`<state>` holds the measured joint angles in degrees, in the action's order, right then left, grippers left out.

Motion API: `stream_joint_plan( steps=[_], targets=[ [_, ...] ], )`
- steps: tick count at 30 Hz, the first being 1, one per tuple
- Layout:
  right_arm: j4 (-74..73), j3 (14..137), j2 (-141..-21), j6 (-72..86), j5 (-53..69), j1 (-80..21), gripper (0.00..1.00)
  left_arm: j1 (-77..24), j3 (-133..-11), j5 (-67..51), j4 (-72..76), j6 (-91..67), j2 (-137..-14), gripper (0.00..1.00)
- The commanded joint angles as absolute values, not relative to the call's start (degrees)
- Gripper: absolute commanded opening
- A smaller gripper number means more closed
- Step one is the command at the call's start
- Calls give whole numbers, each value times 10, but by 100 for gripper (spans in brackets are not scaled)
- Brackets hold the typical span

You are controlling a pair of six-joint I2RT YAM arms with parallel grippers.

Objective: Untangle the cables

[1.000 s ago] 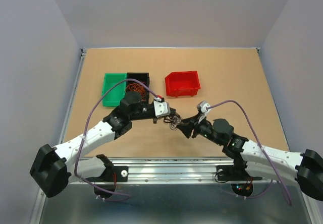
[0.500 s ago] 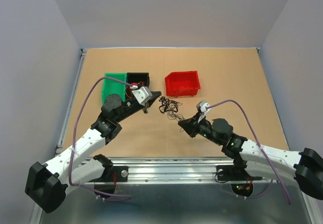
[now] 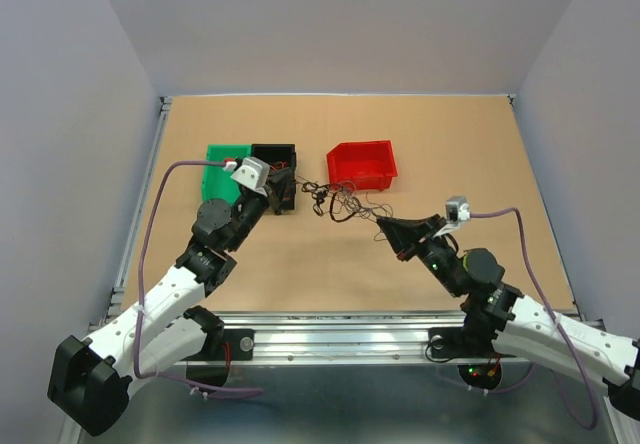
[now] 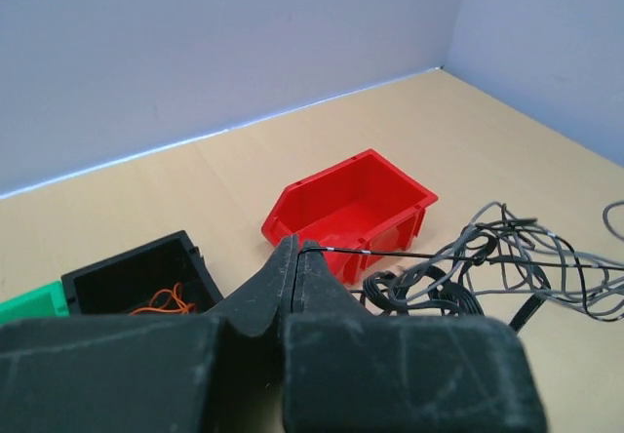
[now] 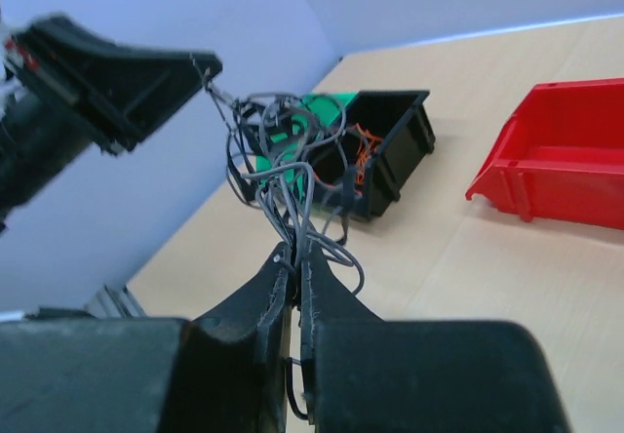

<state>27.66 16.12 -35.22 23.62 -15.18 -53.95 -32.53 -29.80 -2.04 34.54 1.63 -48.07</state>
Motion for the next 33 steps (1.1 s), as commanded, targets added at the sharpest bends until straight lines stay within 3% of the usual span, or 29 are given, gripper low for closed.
stream_joint_plan(
  steps=[1, 7, 11, 15, 18, 21, 25, 33],
  targets=[
    [169, 113, -239, 275, -355, -535, 1, -272, -302, 235, 488, 2, -433, 0],
    [88, 78, -41, 281, -405, -536, 0, -271, -294, 209, 497, 2, -420, 0],
    [60, 90, -30, 254, -347, -536, 1, -271, -289, 146, 497, 6, -419, 0],
    [73, 124, -124, 225, -203, -536, 24, -272, -286, -38, 497, 29, -427, 0],
    [114, 141, -226, 202, -143, -536, 57, -272, -286, -229, 497, 42, -437, 0],
    [176, 144, -305, 186, -101, -536, 73, -278, -288, -325, 495, 54, -446, 0],
    [279, 133, -383, 168, -50, -536, 81, -305, -297, -385, 472, 80, -462, 0],
    [395, 130, -468, 150, -15, -536, 83, -368, -311, -402, 418, 142, -506, 0]
  ],
)
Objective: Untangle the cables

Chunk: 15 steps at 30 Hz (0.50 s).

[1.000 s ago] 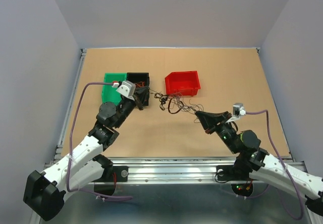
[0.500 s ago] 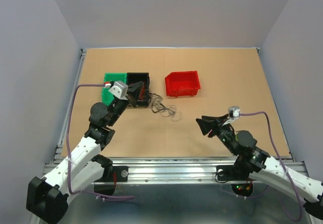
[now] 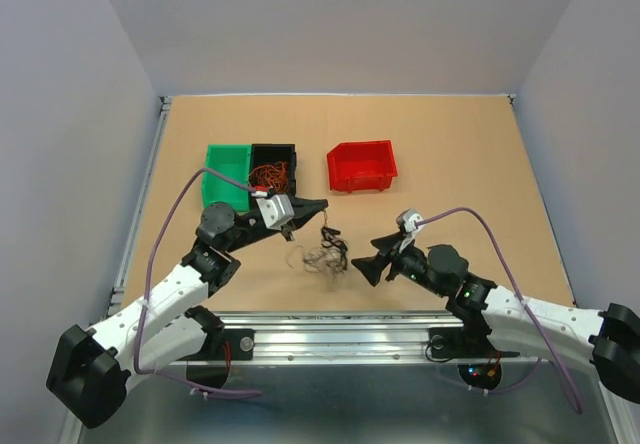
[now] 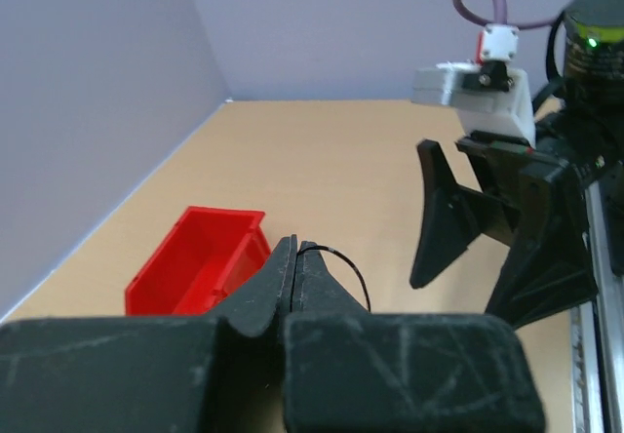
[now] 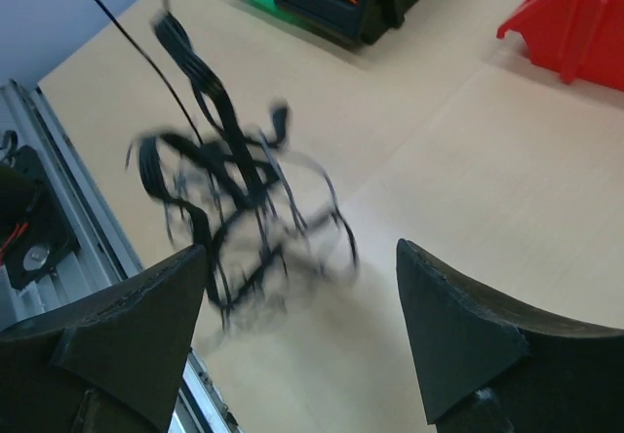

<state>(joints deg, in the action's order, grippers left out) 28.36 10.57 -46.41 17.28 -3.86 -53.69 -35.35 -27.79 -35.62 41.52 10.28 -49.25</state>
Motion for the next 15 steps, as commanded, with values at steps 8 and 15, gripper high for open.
stream_joint_plan(
  steps=[8, 15],
  targets=[
    [428, 115, -464, 145, 12, -535, 84, -404, -338, -470, 365, 170, -562, 0],
    [436, 125, -498, 139, 16, -536, 83, -407, -337, -510, 360, 163, -554, 0]
  ],
)
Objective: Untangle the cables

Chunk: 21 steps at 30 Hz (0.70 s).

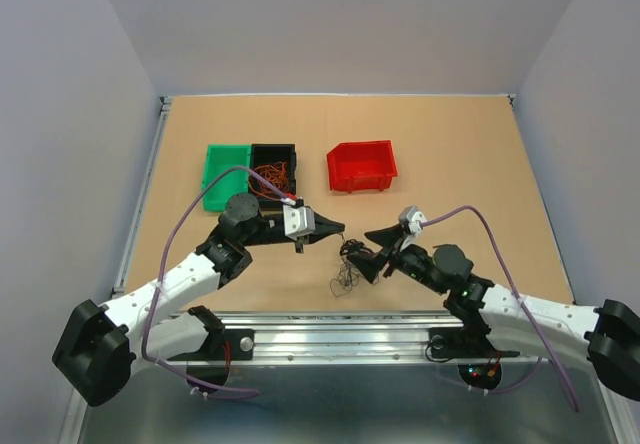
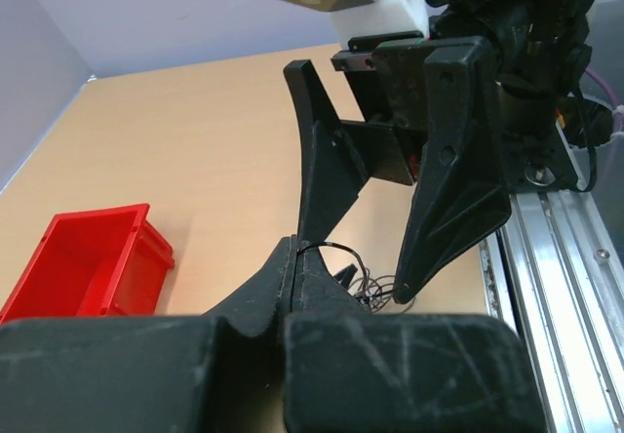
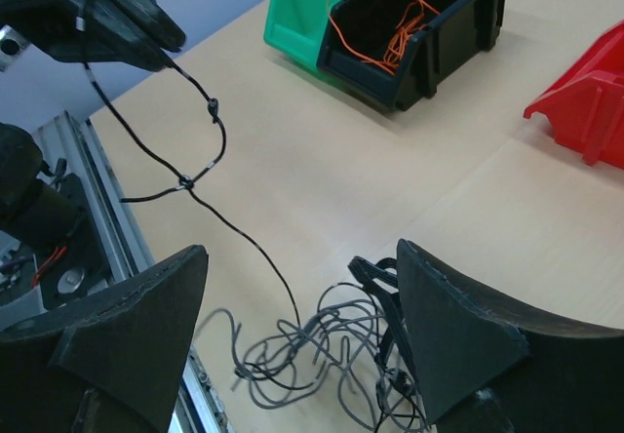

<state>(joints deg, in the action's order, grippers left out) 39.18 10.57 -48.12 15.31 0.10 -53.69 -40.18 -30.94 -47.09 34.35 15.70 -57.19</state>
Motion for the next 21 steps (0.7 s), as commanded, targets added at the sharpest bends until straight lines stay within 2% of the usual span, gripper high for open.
stream_joint_plan(
  steps=[1, 13, 15, 17, 18, 21],
  targets=[
    [439, 127, -508, 138, 23, -535, 82, -407, -336, -513, 359, 162, -547, 0],
    [524, 148, -611, 130, 118, -535, 75, -407, -343, -502, 359, 127, -526, 0],
    [527, 162, -639, 130, 120, -536, 66, -407, -345, -495, 359, 124, -525, 0],
    [527, 169, -655, 133, 107, -536, 53, -407, -345, -476, 359, 118, -522, 0],
    [528, 177, -668, 133, 101, -536, 37, -407, -345, -471, 358, 118, -520, 0],
    [533, 182, -674, 138, 104, -536, 13, -407, -338, -446, 366, 120, -517, 0]
  ],
)
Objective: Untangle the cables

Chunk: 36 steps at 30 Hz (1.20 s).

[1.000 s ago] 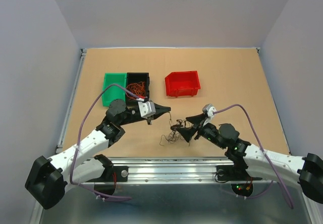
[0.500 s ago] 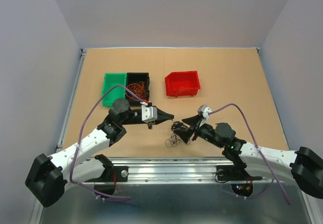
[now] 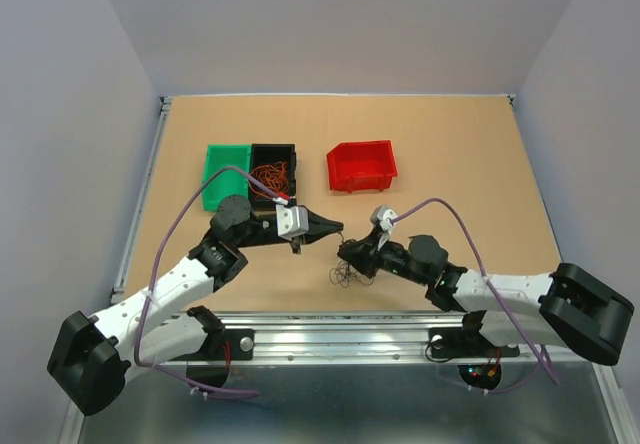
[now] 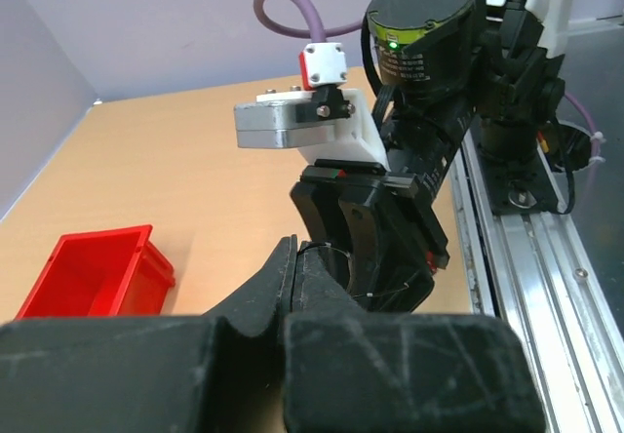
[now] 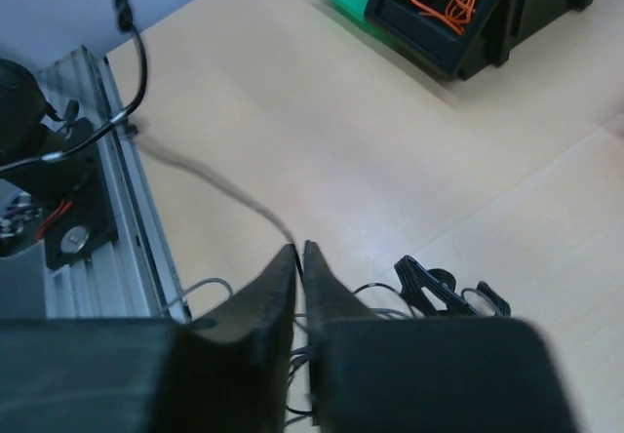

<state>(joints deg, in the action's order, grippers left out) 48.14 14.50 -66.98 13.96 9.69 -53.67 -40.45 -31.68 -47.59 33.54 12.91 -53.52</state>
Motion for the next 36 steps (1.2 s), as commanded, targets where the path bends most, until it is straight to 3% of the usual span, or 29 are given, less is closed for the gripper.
stream_joint_plan(
  steps=[1, 7, 9, 12, 13, 16, 17, 18, 22, 32, 36],
  targets=[
    [537, 181, -672, 141, 115, -536, 2, -406, -336, -417, 372, 120, -518, 0],
    [553, 136, -574, 182, 141, -536, 1, -406, -345, -315, 403, 132, -620, 0],
    [553, 112, -515, 188, 137, -536, 0, -406, -384, -316, 365, 148, -656, 9],
    [550, 95, -444, 200, 102, -535, 0, -407, -422, -288, 317, 149, -707, 32],
    [539, 97, -432, 205, 97, -536, 1, -407, -422, -285, 320, 149, -707, 49],
    [491, 130, -408, 200, 87, -535, 1, -406, -401, -278, 337, 152, -677, 72],
    [476, 139, -408, 193, 85, -536, 0, -406, -395, -271, 344, 149, -665, 95],
    [456, 148, -409, 192, 81, -536, 1, -406, -382, -264, 353, 148, -651, 99],
    [433, 170, -424, 185, 43, -536, 0, -405, -353, -250, 362, 166, -585, 99],
    [408, 227, -474, 192, -25, -536, 0, -404, -302, -466, 332, 271, -503, 99],
    [401, 242, -470, 192, -29, -536, 1, -404, -307, -488, 314, 295, -515, 99]
  ],
)
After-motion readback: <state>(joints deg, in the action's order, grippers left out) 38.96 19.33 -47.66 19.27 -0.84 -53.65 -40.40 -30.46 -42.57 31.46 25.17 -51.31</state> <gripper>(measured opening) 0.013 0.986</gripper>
